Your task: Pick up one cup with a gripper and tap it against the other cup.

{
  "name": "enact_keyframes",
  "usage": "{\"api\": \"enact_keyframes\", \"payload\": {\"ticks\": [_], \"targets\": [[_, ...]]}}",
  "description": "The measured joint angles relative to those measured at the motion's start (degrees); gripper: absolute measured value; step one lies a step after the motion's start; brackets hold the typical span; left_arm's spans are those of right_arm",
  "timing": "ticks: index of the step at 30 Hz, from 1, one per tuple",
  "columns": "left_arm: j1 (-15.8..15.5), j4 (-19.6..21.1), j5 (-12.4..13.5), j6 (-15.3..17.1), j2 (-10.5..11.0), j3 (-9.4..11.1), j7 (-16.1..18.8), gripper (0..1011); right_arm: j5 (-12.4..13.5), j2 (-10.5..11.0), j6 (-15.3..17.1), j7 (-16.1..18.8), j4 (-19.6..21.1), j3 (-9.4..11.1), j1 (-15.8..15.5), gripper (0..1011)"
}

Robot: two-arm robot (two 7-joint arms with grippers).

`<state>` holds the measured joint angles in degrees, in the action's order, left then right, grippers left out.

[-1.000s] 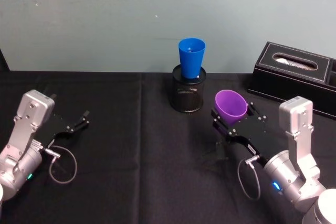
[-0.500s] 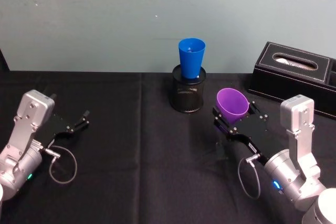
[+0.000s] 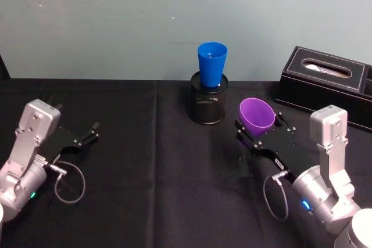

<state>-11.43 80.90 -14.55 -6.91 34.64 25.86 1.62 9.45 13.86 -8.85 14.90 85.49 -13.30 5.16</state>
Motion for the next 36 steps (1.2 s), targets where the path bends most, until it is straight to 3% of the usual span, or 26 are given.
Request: {"api": "enact_keyframes", "payload": {"ticks": [16, 36], "targets": [[0.0, 0.0, 0.0, 0.0, 0.0, 0.0, 0.0, 1011, 0.0, -0.4, 0.0, 0.9, -1.7, 0.1, 1.6, 729], [0.0, 0.0, 0.0, 0.0, 0.0, 0.0, 0.0, 1012, -0.3, -2.9, 0.5, 2.0, -10.7, -0.7, 11.6, 729]]}}
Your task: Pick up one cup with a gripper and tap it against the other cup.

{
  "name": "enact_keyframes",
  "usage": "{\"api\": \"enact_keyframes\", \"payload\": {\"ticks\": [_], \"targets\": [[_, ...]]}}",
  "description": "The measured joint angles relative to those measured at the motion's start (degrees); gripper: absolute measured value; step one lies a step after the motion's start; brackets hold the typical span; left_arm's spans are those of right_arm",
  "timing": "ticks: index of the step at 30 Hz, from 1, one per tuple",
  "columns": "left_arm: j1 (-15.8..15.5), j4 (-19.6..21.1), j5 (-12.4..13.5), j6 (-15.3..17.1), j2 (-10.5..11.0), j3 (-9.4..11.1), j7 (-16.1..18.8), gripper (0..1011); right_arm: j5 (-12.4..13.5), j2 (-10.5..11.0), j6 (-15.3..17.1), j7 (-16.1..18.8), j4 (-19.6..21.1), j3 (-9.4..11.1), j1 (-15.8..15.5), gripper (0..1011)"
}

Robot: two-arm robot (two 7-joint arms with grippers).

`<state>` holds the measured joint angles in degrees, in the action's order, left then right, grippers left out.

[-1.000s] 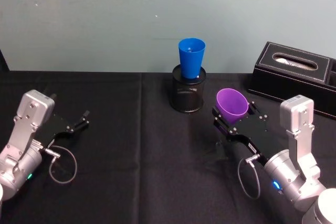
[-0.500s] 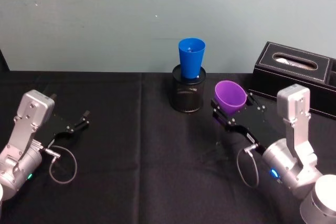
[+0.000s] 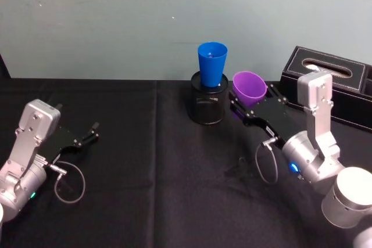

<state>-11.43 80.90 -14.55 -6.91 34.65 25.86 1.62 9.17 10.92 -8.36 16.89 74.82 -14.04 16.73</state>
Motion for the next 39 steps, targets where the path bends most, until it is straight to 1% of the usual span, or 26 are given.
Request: {"api": "enact_keyframes", "payload": {"ticks": [9, 19, 24, 39], "targets": [[0.0, 0.0, 0.0, 0.0, 0.0, 0.0, 0.0, 1011, 0.2, -1.0, -0.8, 0.4, -3.6, -0.6, 3.4, 729], [0.0, 0.0, 0.0, 0.0, 0.0, 0.0, 0.0, 1012, -0.4, -1.7, -2.0, 0.7, -7.1, -1.2, 6.6, 729], [0.0, 0.0, 0.0, 0.0, 0.0, 0.0, 0.0, 1011, -0.5, -2.0, -2.2, 1.1, -8.2, -1.5, 7.9, 729], [0.0, 0.0, 0.0, 0.0, 0.0, 0.0, 0.0, 1011, -0.6, -2.6, -2.7, 2.1, -10.3, -2.6, 10.0, 729]]}}
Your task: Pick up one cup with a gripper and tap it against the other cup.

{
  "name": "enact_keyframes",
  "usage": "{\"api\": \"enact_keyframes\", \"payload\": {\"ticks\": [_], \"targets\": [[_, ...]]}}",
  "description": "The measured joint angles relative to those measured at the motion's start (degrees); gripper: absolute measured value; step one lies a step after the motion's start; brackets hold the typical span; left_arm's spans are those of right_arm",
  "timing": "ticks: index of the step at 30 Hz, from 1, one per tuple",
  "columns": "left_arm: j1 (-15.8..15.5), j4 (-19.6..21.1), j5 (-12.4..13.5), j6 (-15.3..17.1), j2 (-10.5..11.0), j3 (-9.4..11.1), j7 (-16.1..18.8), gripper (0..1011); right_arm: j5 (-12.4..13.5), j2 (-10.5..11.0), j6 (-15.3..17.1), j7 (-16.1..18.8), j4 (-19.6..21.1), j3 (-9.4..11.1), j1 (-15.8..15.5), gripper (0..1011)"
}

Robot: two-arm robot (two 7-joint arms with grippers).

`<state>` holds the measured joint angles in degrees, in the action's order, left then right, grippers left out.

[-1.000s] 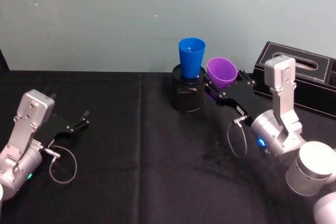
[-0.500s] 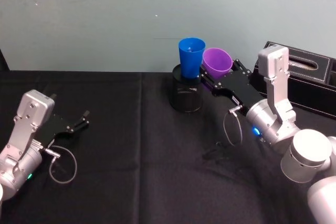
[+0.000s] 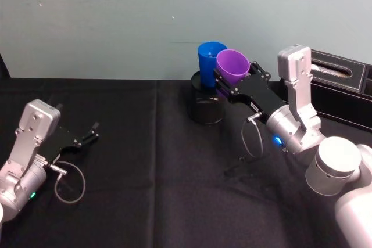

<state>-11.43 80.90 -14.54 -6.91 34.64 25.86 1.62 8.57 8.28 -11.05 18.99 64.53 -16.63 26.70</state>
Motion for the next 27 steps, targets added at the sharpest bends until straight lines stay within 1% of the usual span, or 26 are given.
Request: {"api": "enact_keyframes", "payload": {"ticks": [15, 27], "targets": [[0.0, 0.0, 0.0, 0.0, 0.0, 0.0, 0.0, 1011, 1.0, -0.8, -1.3, 1.0, -3.7, -0.1, 2.3, 729], [0.0, 0.0, 0.0, 0.0, 0.0, 0.0, 0.0, 1012, 1.3, -0.8, -2.1, 2.3, -5.3, -0.7, 3.8, 729]]}}
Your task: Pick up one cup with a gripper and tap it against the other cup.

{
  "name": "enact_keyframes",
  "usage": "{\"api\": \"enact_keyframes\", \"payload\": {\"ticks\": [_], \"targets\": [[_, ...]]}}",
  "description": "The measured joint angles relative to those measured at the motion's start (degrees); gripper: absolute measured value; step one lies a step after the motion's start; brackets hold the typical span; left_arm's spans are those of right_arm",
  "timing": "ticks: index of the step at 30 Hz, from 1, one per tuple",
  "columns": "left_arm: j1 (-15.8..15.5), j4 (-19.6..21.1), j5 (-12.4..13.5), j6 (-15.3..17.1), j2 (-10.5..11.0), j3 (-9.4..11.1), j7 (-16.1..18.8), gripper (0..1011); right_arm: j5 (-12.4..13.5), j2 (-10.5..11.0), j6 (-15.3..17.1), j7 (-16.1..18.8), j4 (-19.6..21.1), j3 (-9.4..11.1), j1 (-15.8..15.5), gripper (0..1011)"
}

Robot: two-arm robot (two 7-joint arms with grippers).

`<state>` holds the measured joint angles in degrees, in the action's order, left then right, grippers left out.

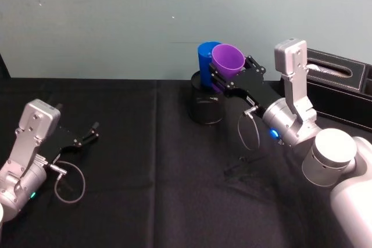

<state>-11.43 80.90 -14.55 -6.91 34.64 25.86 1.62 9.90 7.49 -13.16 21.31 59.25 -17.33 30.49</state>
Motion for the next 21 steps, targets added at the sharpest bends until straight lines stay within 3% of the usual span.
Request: {"api": "enact_keyframes", "payload": {"ticks": [21], "targets": [[0.0, 0.0, 0.0, 0.0, 0.0, 0.0, 0.0, 1011, 0.0, -0.8, -1.8, 0.5, -5.0, -0.5, 3.2, 729]]}}
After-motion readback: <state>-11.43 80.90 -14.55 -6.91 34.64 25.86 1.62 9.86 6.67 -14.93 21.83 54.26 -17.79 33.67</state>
